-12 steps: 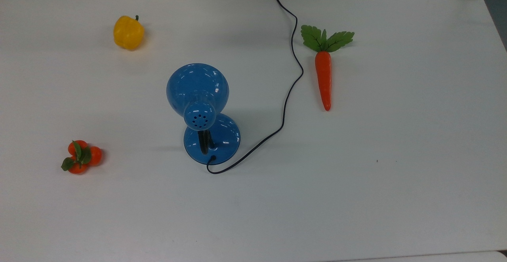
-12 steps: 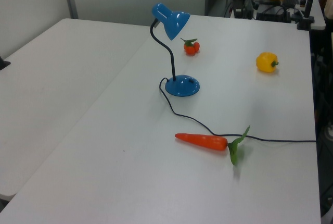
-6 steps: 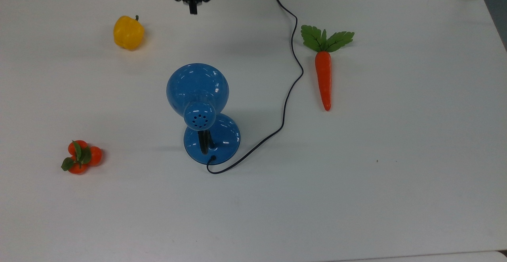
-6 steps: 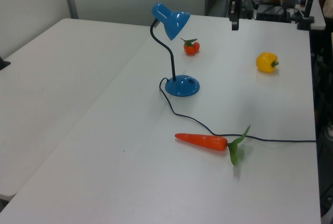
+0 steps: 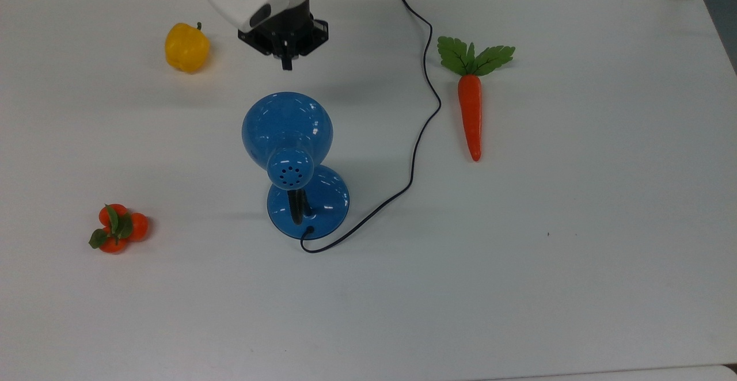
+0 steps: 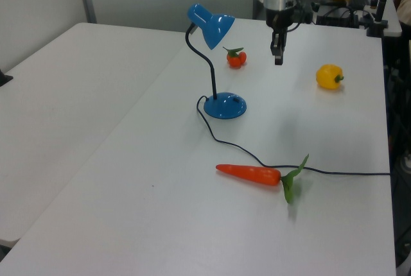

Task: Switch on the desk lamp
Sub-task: 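Move the gripper down toward the switch on the blue lamp's base, then press the switch on the lamp base with the gripper fingers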

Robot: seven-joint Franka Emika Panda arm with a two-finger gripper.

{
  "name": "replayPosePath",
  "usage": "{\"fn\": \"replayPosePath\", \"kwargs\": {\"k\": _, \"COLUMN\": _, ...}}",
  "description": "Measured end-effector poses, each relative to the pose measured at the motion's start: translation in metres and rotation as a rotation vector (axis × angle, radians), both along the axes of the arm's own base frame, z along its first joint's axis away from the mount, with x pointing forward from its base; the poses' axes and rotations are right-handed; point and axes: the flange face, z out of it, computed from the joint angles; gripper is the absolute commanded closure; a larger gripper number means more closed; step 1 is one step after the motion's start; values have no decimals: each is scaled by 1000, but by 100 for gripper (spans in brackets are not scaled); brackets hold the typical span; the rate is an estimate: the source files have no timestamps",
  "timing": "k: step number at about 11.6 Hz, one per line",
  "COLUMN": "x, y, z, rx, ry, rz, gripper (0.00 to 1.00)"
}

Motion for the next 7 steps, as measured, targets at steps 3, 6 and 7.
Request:
{"fn": "replayPosePath", "kwargs": {"k": 3, "x": 13, "y": 2, "z": -43, "rx": 9, "ry": -44, "rz": 7, "gripper": 100}}
{"fn": "replayPosePath", "kwargs": {"k": 6, "x": 30, "y": 9, "z": -85, "rx": 25, "ry": -112, "rz": -32, "gripper": 100}}
{"fn": "replayPosePath", "kwargs": {"k": 7, "x": 36, "y": 11, "z": -97, "rx": 33, "ry": -148, "rz": -42, "gripper": 100}}
